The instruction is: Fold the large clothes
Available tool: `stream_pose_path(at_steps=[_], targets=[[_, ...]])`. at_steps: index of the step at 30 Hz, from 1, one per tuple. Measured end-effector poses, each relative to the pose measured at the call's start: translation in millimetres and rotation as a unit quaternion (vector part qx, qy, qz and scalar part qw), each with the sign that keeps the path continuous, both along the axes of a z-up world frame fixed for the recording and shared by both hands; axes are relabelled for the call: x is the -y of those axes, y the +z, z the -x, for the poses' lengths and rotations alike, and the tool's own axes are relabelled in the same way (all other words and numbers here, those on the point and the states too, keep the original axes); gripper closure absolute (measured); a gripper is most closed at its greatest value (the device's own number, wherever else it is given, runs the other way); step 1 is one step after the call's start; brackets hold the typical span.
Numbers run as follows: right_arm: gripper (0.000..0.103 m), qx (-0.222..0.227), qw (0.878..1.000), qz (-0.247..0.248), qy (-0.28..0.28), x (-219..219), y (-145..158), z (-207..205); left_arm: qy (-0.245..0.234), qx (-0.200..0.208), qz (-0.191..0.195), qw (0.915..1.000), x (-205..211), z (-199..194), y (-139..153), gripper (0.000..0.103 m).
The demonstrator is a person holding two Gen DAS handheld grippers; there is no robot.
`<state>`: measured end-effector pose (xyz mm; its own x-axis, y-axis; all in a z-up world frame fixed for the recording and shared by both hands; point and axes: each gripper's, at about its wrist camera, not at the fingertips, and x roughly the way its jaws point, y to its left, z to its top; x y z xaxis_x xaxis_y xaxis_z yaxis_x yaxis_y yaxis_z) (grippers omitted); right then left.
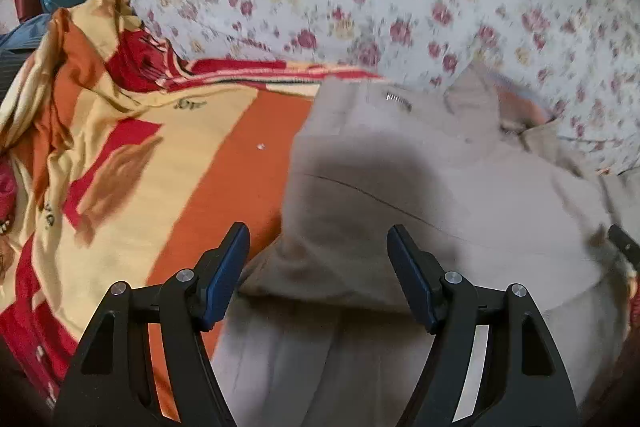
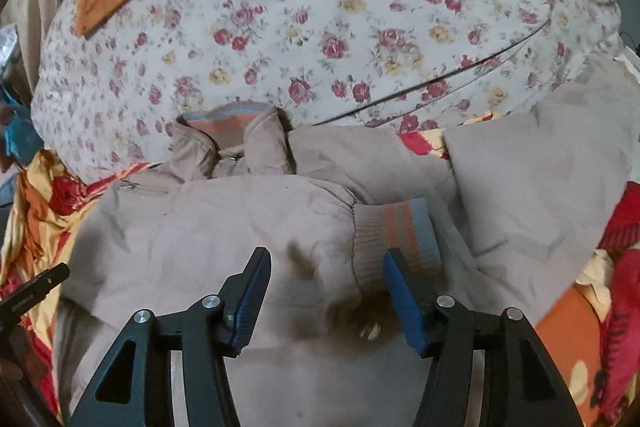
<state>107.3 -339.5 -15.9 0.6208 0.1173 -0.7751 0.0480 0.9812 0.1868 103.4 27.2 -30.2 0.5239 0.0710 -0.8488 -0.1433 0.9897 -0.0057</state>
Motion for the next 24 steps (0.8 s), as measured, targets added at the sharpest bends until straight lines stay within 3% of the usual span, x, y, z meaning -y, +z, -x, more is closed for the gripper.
stream_pose_path(at_steps=[4,7,18,22,24], targets=[[0.046,-0.02,0.999,0.041,-0.011,4,-20,-15,0.005,-0.037,-0.007,0.9993,-2,-12,-27,0.031],[0.046,-0.045,0.997,0.054,-0.021,9,-40,-24,0.011,-0.029,0.005,0.9995,-7,-12,-30,0.031],[0.046,-0.005,1.0,0.027,-0.003,-2,-5,11,0.008,-0.026,-0.006,0.9996,0,0,-21,0.031],[0.045,-0.055,0.996,0.065,0.011,-16,-23,1,0.003,-0.018,0.001,0.9998,3,13,-12,0.031],[0.045,-0.056,0.996,0.074,0.012,-19,-21,3,-0.003,-0.013,0.001,0.9999,7,20,-7,0.031]])
